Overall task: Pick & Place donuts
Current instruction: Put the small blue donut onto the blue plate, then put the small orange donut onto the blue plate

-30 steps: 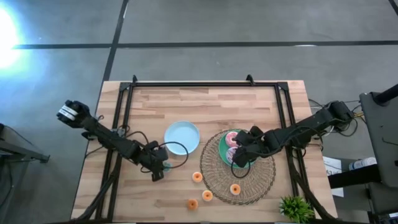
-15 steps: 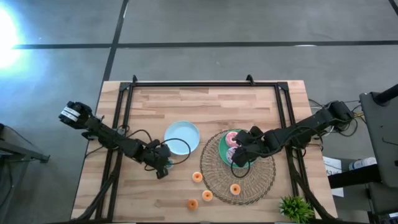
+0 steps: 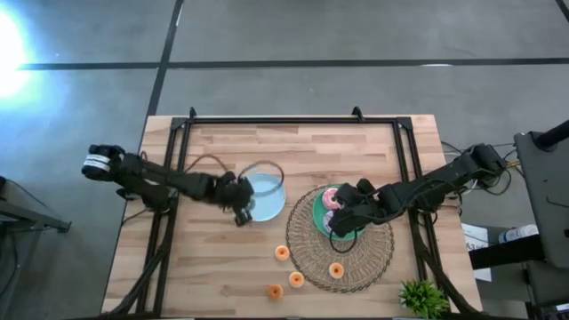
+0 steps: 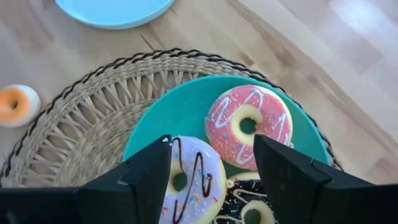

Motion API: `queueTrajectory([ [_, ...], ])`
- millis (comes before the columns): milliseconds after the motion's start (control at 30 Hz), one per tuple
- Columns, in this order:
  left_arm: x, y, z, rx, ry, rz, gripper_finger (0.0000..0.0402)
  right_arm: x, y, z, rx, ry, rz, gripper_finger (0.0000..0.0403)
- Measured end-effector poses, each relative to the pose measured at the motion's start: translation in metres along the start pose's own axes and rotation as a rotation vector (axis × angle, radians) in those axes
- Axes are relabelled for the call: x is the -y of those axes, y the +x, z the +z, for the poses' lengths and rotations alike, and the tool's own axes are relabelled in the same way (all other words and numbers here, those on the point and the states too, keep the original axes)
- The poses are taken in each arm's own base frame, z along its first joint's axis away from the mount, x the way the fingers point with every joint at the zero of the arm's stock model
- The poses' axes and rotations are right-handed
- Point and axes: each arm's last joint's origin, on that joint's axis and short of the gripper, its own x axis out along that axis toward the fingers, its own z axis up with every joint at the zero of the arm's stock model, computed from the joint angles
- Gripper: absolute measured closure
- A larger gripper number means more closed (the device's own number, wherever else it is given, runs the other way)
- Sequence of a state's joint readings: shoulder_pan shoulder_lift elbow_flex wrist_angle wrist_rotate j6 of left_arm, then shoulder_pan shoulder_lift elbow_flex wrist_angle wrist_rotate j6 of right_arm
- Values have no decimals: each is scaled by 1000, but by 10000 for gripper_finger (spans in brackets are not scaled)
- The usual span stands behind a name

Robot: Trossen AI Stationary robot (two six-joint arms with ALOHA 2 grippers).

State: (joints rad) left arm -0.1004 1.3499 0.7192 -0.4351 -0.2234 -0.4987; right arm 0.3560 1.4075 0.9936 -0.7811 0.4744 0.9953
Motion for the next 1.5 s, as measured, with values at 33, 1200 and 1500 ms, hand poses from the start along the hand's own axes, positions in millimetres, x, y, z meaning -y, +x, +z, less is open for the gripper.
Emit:
queueTrajectory([
  [33, -7, 2, 2, -16, -1, -9, 401, 0, 0, 0, 0, 7, 1, 182],
  [1200, 114, -36, -23, 176, 447, -479, 300, -7, -7, -11, 14, -68, 19, 182],
  [1500, 189, -10, -20, 190, 716, -513, 300, -8, -7, -13, -49, -107, 60, 182],
])
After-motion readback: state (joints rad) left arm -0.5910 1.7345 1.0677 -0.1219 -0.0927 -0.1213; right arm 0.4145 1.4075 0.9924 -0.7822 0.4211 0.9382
